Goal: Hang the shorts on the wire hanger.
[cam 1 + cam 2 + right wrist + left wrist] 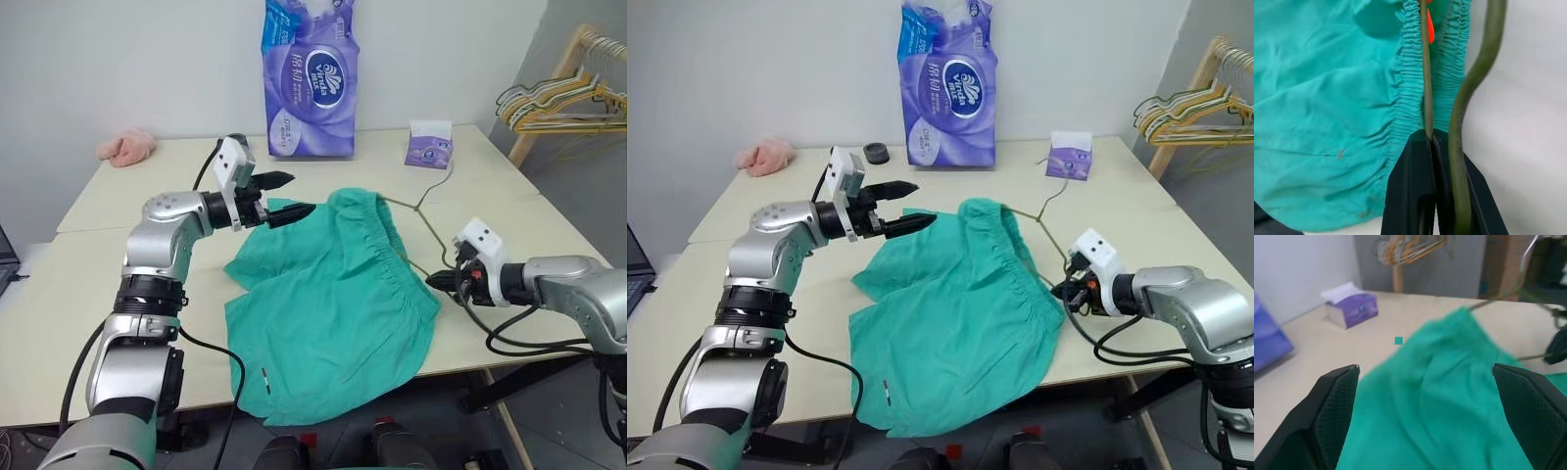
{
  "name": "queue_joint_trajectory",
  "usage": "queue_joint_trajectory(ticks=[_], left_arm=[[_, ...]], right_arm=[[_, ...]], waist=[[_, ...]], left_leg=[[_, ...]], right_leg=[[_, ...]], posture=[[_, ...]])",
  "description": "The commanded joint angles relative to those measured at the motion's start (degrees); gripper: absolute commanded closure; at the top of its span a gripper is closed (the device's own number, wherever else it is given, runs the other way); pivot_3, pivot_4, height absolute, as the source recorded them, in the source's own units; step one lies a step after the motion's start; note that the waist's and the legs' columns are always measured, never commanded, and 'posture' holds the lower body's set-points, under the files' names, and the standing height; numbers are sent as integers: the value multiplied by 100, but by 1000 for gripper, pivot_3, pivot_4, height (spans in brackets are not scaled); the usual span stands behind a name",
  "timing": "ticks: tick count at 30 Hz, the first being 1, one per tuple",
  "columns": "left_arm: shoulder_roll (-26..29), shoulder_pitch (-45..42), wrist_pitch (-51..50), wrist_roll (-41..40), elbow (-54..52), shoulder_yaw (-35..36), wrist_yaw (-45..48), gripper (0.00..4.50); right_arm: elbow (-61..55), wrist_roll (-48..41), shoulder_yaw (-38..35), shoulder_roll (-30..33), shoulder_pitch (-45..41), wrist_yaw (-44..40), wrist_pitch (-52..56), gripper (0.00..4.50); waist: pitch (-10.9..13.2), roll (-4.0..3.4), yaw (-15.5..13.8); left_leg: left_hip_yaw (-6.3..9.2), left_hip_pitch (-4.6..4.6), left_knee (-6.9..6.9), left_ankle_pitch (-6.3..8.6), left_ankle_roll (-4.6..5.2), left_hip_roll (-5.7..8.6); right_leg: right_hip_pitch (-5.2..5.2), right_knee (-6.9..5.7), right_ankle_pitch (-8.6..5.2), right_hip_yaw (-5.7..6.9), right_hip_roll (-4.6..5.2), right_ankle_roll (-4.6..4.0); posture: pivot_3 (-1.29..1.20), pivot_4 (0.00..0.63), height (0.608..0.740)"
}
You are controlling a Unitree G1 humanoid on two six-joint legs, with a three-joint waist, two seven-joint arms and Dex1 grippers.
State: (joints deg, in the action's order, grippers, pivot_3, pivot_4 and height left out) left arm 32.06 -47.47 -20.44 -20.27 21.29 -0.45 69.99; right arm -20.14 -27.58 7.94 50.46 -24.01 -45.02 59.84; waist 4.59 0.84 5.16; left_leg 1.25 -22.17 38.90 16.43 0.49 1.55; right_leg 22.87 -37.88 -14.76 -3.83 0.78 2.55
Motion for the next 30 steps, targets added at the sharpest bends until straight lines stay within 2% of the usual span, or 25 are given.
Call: queue_joint_trajectory(ticks=[1,5,10,15,23,26,28,29,30], left_arm=[[257,-209,224,177,-53,-362,679,23],[394,-223,796,622,259,-797,1113,23],[267,-320,1371,945,723,-930,1094,23],[146,-196,1537,1024,708,-1060,1365,23],[247,139,1643,1187,600,-1370,1795,23],[181,62,1821,1312,907,-1361,1707,621],[158,45,1860,1335,999,-1358,1729,1297],[153,49,1877,1344,1026,-1371,1759,1426],[146,62,1902,1355,1039,-1379,1773,1748]], right_arm=[[-395,397,253,238,-33,-161,-594,4500],[-717,807,600,457,69,-283,-1087,4500],[-954,1136,773,591,138,-407,-1434,4500],[-1140,1393,891,615,145,-489,-1604,4500],[-1197,1851,1010,662,52,-684,-1978,4500],[-1204,2024,1046,680,27,-778,-2178,4500],[-1218,2078,1026,657,29,-825,-2228,4500],[-1223,2113,1020,653,29,-848,-2276,4500],[-1235,2132,1006,647,30,-866,-2301,4500]], waist=[[0,-1,24],[-2,-3,72],[-2,-2,130],[-2,-2,135],[-3,-3,143],[-3,-3,143],[-3,-3,143],[-3,-3,144],[-3,-3,144]], left_leg=[[-3,0,0,0,0,0],[-9,0,2,-2,-1,0],[-17,-22,9,-3,0,-1],[-14,-34,10,-2,0,-1],[-12,-32,13,-3,0,-1],[-13,-31,14,-3,1,-1],[-12,-32,14,-3,1,-1],[-12,-32,14,-3,1,-1],[-12,-32,14,-3,1,-1]], right_leg=[[4,-5,0,-4,0,0],[12,-13,0,-9,-5,0],[31,-13,0,-15,-6,0],[39,-12,0,-14,-5,0],[40,-19,0,-13,-6,0],[38,-18,0,-12,-6,0],[39,-18,0,-11,-7,0],[39,-18,0,-11,-7,0],[39,-18,0,-12,-6,0]], posture=[[-157,22,740],[-168,27,740],[-178,31,740],[-182,35,740],[-184,37,740],[-185,38,740],[-185,38,740],[-185,38,740],[-189,40,740]])
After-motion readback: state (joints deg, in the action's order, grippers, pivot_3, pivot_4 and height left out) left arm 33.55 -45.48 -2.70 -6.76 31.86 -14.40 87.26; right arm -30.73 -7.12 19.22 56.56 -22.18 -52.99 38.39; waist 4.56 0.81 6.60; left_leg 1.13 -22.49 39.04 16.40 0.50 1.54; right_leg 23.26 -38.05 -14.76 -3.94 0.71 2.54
